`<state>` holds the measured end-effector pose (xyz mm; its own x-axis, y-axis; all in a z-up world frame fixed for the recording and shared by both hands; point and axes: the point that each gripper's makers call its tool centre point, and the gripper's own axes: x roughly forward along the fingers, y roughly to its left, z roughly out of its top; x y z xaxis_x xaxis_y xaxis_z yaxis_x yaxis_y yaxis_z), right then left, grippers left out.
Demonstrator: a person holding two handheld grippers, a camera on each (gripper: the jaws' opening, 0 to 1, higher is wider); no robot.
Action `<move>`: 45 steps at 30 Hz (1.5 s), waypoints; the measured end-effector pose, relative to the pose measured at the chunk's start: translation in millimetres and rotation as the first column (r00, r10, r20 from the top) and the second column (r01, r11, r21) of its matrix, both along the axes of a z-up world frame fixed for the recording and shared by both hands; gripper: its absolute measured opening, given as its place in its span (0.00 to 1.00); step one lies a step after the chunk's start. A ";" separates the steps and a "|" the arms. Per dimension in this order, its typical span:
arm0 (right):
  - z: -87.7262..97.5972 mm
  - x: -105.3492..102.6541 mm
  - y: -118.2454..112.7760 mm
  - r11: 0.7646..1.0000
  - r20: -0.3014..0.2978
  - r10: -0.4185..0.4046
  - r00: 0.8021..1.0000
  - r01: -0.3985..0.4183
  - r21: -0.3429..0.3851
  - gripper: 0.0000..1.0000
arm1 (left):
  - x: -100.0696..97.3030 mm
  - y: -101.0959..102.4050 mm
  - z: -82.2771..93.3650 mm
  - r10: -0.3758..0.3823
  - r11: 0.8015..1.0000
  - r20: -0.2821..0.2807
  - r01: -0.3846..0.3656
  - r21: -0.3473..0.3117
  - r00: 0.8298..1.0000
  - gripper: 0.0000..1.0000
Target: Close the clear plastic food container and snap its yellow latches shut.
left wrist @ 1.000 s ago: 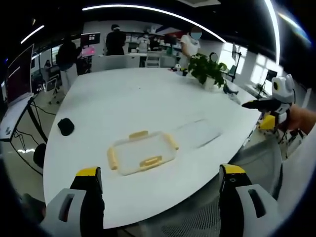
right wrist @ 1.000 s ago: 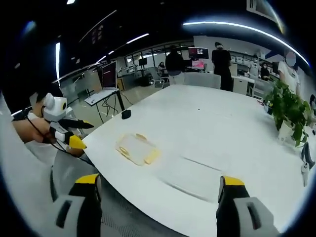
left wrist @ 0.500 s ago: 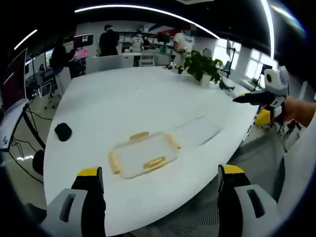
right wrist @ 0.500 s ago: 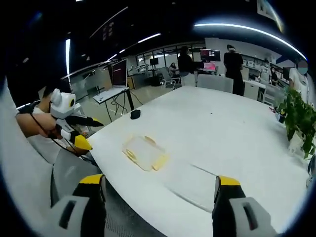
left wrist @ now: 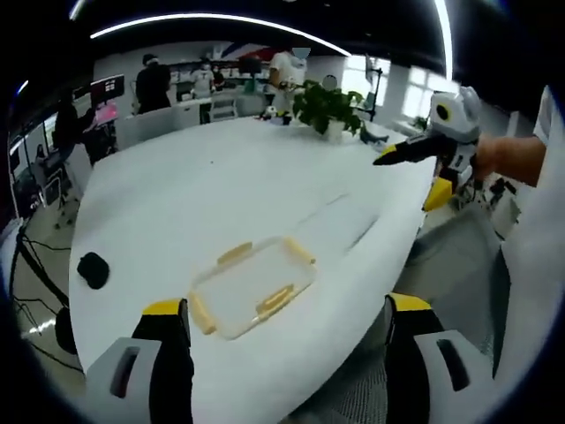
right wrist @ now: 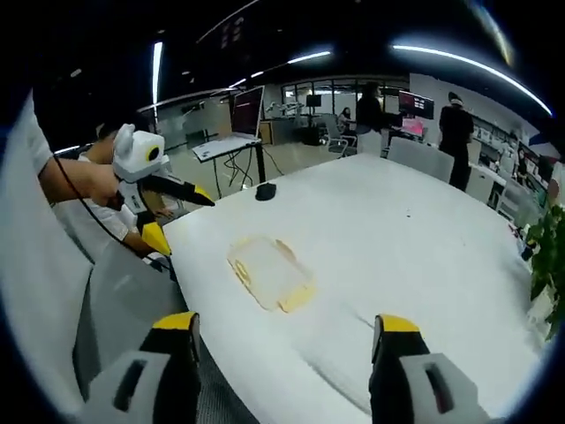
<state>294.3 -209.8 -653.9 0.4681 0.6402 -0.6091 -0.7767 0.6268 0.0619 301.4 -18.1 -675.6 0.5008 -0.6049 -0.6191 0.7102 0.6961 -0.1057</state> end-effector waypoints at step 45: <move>-58.8 46.0 60.8 0.904 0.006 0.370 0.929 -0.359 -0.233 0.54 | 42.6 28.4 -41.1 -0.515 0.847 -0.002 0.510 0.148 0.857 0.70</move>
<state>340.3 -149.0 -712.7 0.2608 0.6215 -0.7387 -0.9520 0.2926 -0.0899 344.1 10.4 -716.7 0.1669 -0.6914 -0.7030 0.9715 0.2372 -0.0026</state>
